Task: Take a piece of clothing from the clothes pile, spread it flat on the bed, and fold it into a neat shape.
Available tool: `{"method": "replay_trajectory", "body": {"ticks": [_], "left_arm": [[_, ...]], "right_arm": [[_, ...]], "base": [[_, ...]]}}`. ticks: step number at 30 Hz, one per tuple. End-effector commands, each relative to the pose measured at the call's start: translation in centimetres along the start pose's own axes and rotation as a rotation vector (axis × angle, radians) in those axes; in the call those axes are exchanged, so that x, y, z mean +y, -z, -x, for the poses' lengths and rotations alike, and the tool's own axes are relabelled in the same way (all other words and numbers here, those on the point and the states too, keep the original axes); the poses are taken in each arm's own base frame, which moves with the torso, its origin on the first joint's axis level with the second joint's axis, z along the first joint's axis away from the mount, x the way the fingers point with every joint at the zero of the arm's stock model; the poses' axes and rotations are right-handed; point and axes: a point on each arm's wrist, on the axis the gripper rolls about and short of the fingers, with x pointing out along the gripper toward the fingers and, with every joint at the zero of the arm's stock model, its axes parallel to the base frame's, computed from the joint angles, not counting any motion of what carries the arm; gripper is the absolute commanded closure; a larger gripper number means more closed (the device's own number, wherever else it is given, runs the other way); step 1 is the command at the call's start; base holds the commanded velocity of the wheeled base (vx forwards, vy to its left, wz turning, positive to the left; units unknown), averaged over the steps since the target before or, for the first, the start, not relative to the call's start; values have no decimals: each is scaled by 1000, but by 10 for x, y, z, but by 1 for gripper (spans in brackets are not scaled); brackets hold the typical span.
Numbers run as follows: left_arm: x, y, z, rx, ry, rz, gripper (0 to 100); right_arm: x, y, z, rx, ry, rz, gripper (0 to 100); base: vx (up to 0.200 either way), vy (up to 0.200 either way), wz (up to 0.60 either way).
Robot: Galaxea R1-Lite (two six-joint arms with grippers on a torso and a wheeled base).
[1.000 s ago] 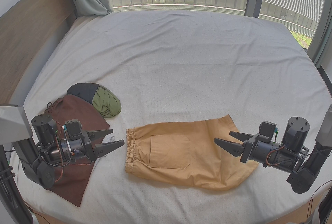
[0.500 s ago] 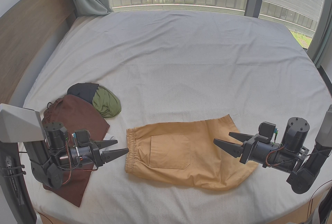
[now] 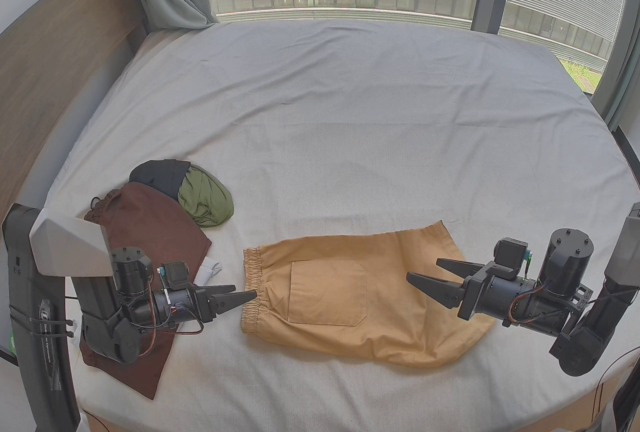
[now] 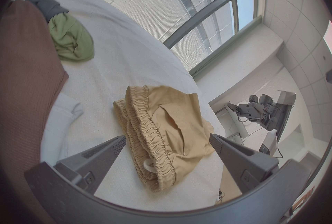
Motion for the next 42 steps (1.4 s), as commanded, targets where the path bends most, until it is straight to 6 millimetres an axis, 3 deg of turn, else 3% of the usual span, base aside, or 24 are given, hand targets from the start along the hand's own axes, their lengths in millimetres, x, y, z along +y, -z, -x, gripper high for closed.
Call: {"method": "replay_trajectory", "body": {"ticks": [1, 7, 17, 36, 37, 42], "left_arm": [[12, 9, -7, 13, -12, 38, 0], [22, 16, -19, 11, -51, 94, 0], [13, 10, -41, -38, -81, 274, 0], [4, 14, -67, -62, -94, 317, 0], [3, 14, -68, -61, -90, 314, 100], [4, 13, -68, -65, -90, 315, 100]], "right_arm": [[1, 2, -1, 6, -6, -2, 0], [2, 2, -1, 7, -8, -1, 0], [-2, 3, -3, 13, 4, -5, 0], [-3, 2, -3, 7, 9, -5, 0], [-3, 2, -3, 7, 9, -5, 0], [-4, 2, -3, 6, 11, -5, 0]], "base": [[0, 0, 0], [0, 0, 0], [0, 0, 0], [0, 0, 0], [0, 0, 0], [0, 0, 0]]}}
